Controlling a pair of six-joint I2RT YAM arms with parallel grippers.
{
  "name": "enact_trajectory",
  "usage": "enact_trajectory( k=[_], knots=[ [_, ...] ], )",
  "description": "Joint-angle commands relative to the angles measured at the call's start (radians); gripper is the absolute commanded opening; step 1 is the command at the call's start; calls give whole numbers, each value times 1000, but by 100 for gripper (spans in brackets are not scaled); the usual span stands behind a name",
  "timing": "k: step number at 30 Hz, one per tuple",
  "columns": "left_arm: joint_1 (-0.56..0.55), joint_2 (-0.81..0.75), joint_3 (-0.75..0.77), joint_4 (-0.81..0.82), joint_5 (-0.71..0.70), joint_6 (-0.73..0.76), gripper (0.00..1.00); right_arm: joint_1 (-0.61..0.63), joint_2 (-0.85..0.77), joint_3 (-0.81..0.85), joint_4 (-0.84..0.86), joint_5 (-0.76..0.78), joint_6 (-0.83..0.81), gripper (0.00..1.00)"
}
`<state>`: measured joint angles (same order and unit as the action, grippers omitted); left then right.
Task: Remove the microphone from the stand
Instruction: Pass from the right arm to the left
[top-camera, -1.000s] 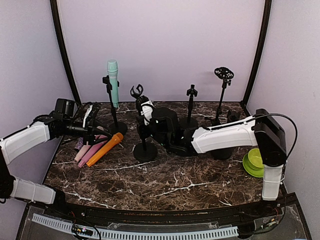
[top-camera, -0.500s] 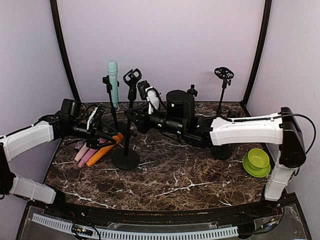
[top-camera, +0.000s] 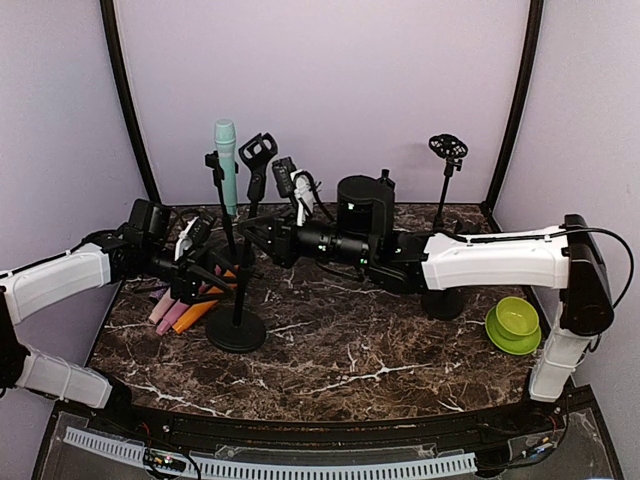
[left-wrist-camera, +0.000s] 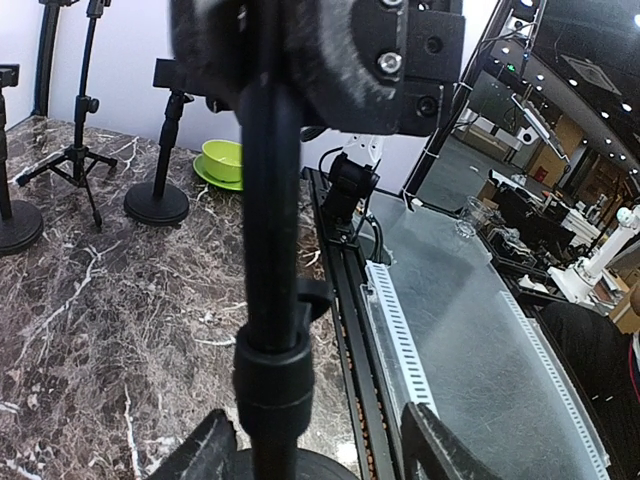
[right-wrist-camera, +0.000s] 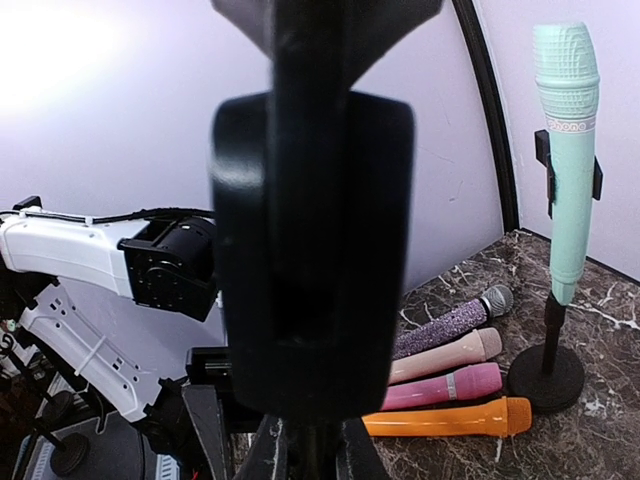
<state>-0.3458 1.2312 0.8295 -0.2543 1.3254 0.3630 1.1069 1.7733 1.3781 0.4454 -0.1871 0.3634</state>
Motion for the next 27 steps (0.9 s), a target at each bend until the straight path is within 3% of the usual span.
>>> enact_trajectory(
  k=[1, 7, 10, 16, 19, 20, 21, 24, 27],
  knots=[
    [-4, -5, -29, 66, 38, -84, 55, 9, -73, 64, 199, -35, 50, 0],
    [-5, -14, -49, 0, 32, -34, 47, 11, -81, 65, 218, -29, 55, 0],
    [-5, -27, -59, 15, 23, -33, 30, 11, -74, 73, 220, -31, 60, 0],
    [-6, -29, -63, 24, 39, -30, 19, 14, -63, 86, 213, -30, 68, 0],
    [-8, -36, -60, 32, 42, -23, 0, 16, -59, 93, 201, -35, 72, 0],
    [-8, -38, -56, 35, 44, -24, 0, 15, -56, 98, 190, -39, 73, 0],
    [-8, -39, -51, 40, 45, -27, 0, 15, -54, 101, 179, -42, 74, 5],
    [-7, -44, -41, 110, 40, -87, 0, 12, -63, 76, 159, -37, 82, 40],
    [-8, -51, -31, 198, 29, -175, 0, 10, -102, -3, 162, -7, 97, 55]
  ],
)
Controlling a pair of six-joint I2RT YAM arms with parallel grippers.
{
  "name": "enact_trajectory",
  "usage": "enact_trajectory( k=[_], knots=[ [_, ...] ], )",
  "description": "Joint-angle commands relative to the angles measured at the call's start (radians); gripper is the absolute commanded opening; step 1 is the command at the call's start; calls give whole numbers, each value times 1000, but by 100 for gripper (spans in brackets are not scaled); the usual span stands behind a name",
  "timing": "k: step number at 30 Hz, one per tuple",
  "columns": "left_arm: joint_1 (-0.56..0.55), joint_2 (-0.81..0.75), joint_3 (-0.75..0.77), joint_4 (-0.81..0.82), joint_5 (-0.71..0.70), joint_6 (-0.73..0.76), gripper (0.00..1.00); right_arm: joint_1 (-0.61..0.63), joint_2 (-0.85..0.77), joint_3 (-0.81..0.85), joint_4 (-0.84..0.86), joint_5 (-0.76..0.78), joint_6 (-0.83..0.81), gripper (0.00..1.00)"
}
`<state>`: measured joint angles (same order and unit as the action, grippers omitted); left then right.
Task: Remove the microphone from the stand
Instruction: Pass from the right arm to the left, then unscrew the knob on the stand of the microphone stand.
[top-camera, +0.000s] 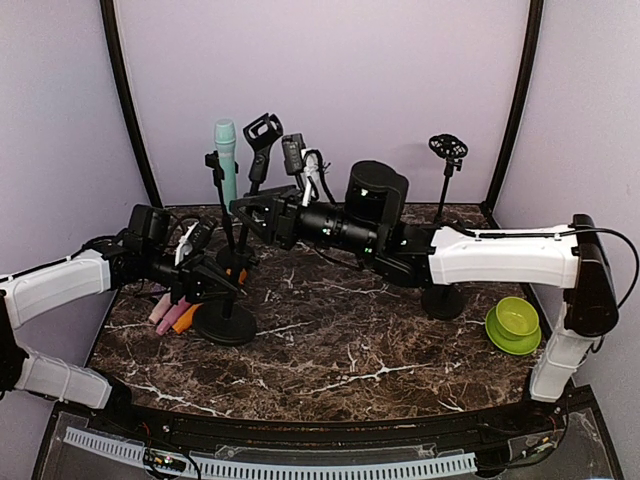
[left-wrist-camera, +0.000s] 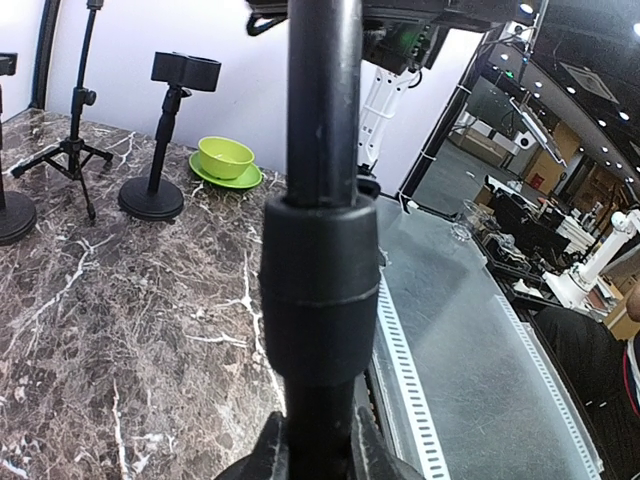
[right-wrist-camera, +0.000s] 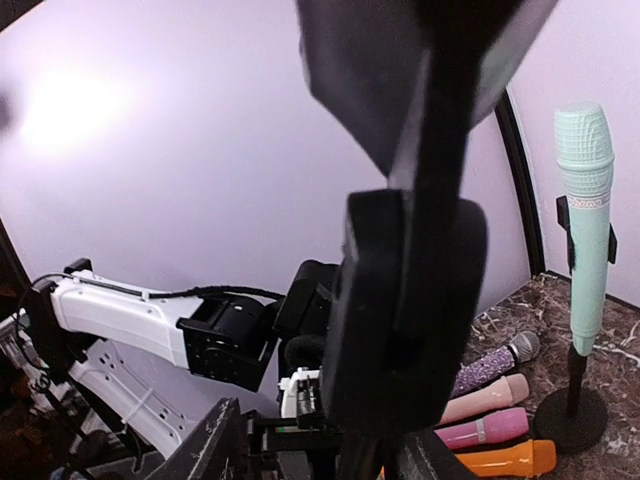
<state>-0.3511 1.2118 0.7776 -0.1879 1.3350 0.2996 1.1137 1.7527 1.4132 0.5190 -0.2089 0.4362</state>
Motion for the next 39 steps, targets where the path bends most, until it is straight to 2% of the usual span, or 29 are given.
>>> enact_trajectory(
  k=[1, 5, 9, 18, 23, 26, 30, 39],
  knots=[
    [-2, -32, 22, 169, 14, -148, 0, 4, -98, -66, 89, 29, 26, 59],
    [-2, -33, 19, 274, 5, -274, 0, 2, -167, -171, 80, 98, 4, 64],
    [-3, -32, 24, 312, 5, -345, 0, 19, -215, -207, 22, 118, -80, 59],
    [-6, -55, 35, 312, 31, -426, 0, 112, -180, -92, -251, 252, -557, 57],
    [-10, -64, 50, 296, 57, -429, 0, 119, -200, -202, -180, 297, -747, 56],
    [-11, -70, 52, 294, 65, -433, 0, 118, -211, -233, -165, 237, -791, 57],
    [-13, -75, 51, 288, 73, -424, 0, 108, -188, -196, -193, 213, -808, 47],
    [-16, -82, 53, 258, 87, -373, 0, 84, -117, -129, -156, 197, -786, 39]
  ],
)
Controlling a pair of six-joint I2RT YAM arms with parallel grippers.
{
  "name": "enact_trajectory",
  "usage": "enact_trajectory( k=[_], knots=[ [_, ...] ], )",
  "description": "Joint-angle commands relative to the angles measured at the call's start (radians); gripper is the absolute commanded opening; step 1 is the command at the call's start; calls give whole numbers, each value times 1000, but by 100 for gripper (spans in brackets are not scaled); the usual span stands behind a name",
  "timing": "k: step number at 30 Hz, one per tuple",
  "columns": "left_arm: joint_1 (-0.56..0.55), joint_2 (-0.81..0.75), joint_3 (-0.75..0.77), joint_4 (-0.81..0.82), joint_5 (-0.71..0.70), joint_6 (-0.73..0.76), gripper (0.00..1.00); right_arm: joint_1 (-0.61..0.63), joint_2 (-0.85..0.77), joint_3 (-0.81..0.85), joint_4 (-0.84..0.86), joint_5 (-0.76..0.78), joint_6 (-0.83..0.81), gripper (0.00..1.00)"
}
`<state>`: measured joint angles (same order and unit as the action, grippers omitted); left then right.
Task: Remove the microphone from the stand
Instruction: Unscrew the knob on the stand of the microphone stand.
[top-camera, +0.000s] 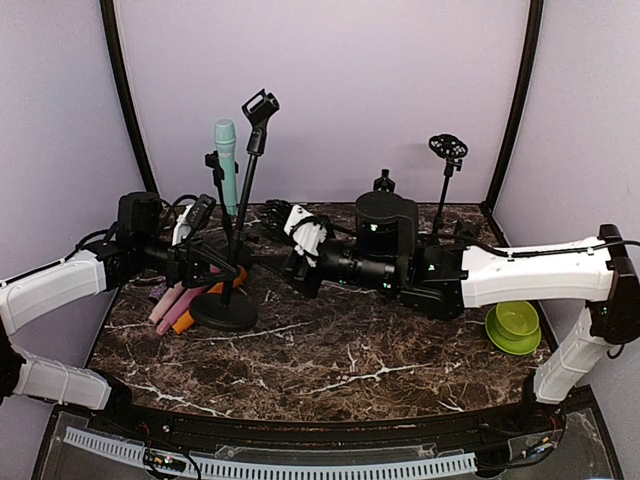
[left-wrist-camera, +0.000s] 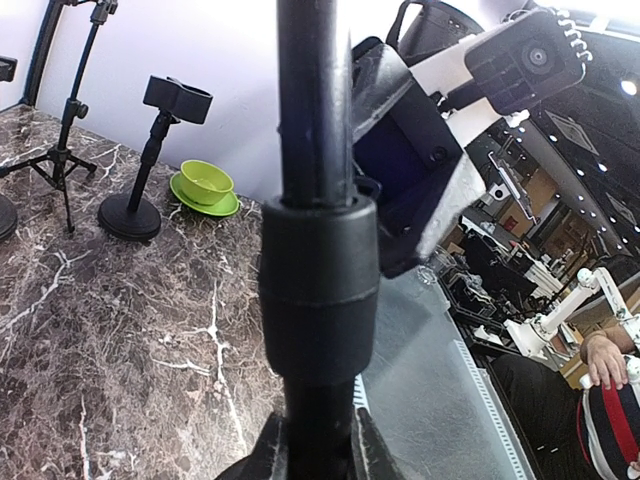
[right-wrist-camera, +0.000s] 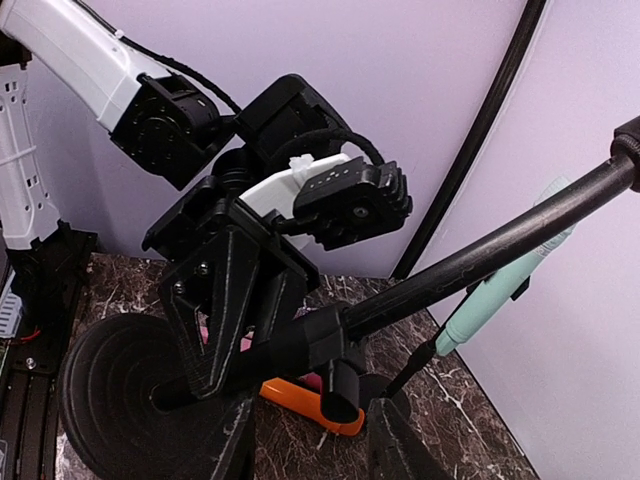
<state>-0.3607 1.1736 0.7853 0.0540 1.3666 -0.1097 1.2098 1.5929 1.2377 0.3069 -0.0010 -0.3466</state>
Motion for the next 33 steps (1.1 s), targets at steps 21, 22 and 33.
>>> enact_trajectory(
  k=[21, 22, 33],
  knots=[
    [-9, -58, 51, -40, 56, 144, 0, -26, 82, 129, 38, -34, 89, 0],
    [-10, -57, 53, -48, 55, 156, 0, -27, 79, 128, 37, -44, 104, 0],
    [-10, -36, 221, -550, -94, 886, 0, -79, 72, 146, 57, -429, 415, 0]
  ],
)
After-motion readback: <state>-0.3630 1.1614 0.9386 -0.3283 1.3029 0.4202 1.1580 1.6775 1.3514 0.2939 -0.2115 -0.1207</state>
